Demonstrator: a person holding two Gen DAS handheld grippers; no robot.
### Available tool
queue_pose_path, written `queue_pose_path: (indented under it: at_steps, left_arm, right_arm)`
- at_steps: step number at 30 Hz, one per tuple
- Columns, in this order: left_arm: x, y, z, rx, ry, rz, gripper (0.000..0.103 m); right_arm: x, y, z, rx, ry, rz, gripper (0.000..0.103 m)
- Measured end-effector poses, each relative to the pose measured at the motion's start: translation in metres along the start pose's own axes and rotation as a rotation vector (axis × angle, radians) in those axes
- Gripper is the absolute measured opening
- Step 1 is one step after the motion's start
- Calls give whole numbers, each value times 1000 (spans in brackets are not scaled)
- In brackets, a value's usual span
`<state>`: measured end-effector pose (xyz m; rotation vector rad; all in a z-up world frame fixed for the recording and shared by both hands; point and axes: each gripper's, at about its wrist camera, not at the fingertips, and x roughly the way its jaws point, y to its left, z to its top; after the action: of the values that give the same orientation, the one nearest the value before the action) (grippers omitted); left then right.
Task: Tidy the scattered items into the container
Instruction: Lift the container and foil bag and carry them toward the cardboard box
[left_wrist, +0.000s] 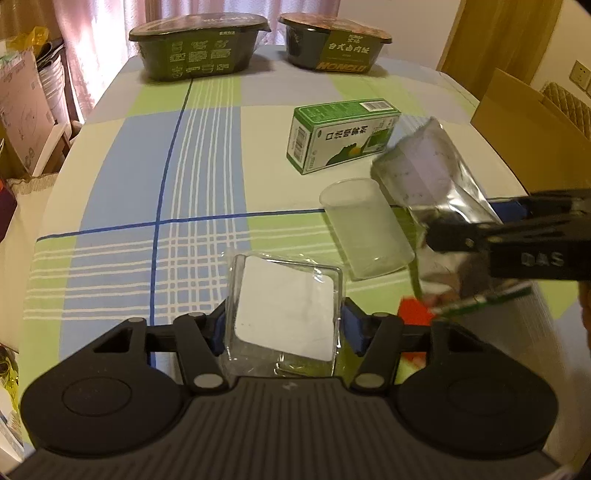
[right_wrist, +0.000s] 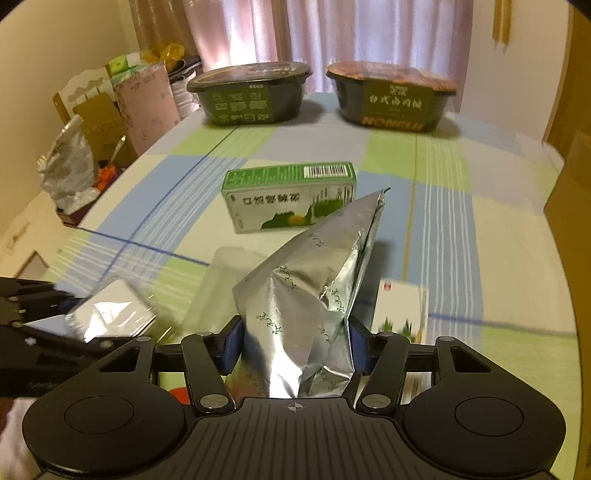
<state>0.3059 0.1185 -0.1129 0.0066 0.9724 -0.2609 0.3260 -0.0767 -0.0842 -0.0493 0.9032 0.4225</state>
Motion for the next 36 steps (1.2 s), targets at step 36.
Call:
queue_pose_path:
  at_steps: [36]
  left_arm:
    - [1,-24,-3,111,36,94,55]
  right_arm:
    - [-104,41,-107,-400,-126,-184,84]
